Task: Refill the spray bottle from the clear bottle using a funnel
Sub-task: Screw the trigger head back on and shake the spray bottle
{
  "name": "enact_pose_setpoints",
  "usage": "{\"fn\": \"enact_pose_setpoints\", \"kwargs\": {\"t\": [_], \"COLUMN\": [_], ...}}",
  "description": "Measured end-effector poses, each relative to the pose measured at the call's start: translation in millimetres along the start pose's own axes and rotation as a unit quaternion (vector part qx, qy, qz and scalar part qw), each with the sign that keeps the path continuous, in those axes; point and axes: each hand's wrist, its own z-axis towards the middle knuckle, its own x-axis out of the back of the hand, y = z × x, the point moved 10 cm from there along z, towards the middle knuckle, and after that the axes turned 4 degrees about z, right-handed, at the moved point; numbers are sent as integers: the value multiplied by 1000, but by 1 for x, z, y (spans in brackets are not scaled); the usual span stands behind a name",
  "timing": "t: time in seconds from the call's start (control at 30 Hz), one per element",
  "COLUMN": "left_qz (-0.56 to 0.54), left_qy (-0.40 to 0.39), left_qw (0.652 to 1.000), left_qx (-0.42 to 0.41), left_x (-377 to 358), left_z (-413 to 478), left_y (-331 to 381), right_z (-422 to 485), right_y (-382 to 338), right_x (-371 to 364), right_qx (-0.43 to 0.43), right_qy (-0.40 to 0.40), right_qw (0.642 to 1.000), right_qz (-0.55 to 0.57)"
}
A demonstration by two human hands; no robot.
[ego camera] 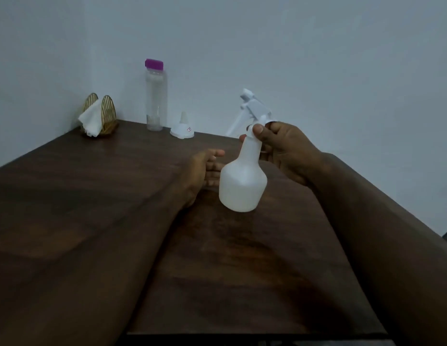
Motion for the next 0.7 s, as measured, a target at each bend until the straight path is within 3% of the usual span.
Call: {"fn": "enact_pose_setpoints", "kwargs": {"t": [0.43,0.53,0.7], "left_qz": [67,120,243], "left_qy": [7,39,-70], "left_qw": [998,989,955], "left_qx": [22,-81,-155], "left_x": [1,5,-39], "left_z": [-9,-5,-16], "left_y": [11,22,21], "right_z": [-2,-3,-4], "right_y": [1,-1,-2], "right_x": [-1,-2,-6], "right_qx": [4,0,8], "right_qy": [-28,-42,-58], "right_qw": [999,999,998], "right_qz": [-24,-33,-25]}}
